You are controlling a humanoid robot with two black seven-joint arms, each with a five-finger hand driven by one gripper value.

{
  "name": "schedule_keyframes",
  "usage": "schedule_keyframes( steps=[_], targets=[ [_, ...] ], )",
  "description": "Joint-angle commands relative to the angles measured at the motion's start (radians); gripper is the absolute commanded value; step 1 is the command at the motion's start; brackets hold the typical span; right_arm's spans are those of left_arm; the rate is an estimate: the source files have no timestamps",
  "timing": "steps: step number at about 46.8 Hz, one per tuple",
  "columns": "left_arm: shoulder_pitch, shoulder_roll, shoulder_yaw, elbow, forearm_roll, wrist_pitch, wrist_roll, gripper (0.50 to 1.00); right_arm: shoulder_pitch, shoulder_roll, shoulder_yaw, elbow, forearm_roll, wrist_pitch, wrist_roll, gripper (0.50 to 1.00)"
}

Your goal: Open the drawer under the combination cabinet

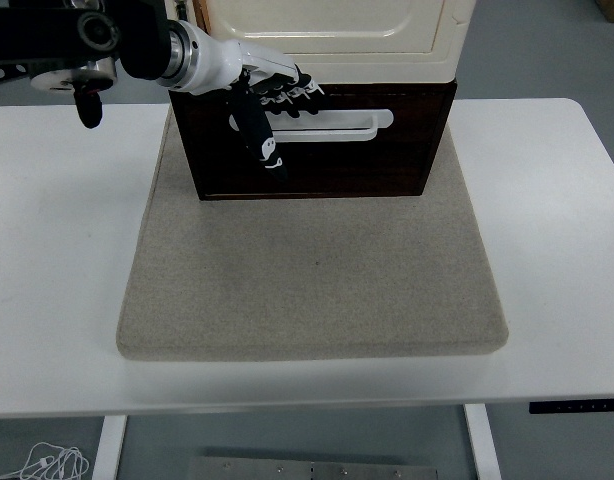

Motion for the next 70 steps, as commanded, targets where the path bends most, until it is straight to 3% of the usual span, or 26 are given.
schedule_keyframes(
  steps=[1, 45, 51, 70],
  targets=[
    [0.005, -0.005, 0.000, 0.006, 0.000, -0.004, 0.000, 1.000, 0.000, 0.000, 0.000, 0.001, 0.000, -0.001, 0.000, 0.926],
    [0.040, -0.014, -0.006, 0.052, 0.014, -0.024, 0.002, 1.000, 0.000, 0.000, 0.000, 0.001, 0.000, 0.000, 0.000, 0.928],
    [0.045, -0.048, -0.008, 0.054, 0.014, -0.027, 0.002, 1.000, 0.000, 0.000, 0.000, 0.001, 0.000, -0.001, 0.000, 0.926],
    [0.057, -0.063, -0.008, 0.083, 0.015, -0.027, 0.002, 1.000, 0.000, 0.000, 0.000, 0.001, 0.000, 0.000, 0.000, 0.926]
  ],
)
